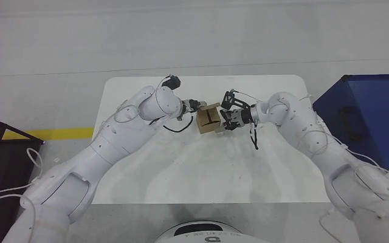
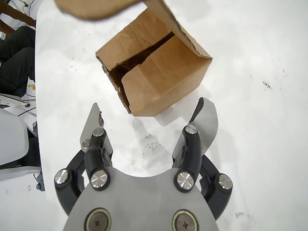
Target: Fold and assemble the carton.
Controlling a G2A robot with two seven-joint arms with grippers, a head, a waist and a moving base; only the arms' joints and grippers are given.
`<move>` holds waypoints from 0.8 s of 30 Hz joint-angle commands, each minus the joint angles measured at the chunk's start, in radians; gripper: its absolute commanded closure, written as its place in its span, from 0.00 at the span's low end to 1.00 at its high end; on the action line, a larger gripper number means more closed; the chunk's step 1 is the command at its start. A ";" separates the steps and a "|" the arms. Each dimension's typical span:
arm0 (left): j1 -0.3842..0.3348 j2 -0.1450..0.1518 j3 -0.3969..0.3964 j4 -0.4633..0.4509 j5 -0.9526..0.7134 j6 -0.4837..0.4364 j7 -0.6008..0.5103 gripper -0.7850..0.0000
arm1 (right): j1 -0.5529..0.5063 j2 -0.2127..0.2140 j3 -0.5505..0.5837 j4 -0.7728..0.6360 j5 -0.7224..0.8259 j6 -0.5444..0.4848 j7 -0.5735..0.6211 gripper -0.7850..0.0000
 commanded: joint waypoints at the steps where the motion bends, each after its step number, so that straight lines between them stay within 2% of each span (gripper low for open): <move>1: 0.009 0.004 -0.002 -0.018 0.014 0.003 -0.014 0.00 | -0.001 -0.001 -0.001 -0.003 0.004 -0.027 -0.001 0.26; 5: 0.027 0.014 0.001 -0.053 0.050 0.005 -0.054 0.00 | -0.003 0.003 0.014 0.011 0.018 -0.075 -0.021 0.30; 15: 0.035 0.013 0.055 -0.074 0.167 0.044 -0.111 0.00 | -0.028 0.027 0.038 -0.043 0.012 -0.075 -0.049 0.24; 24: 0.032 0.000 0.069 -0.057 0.202 0.059 -0.128 0.00 | -0.042 0.050 0.056 -0.060 -0.009 -0.066 -0.063 0.33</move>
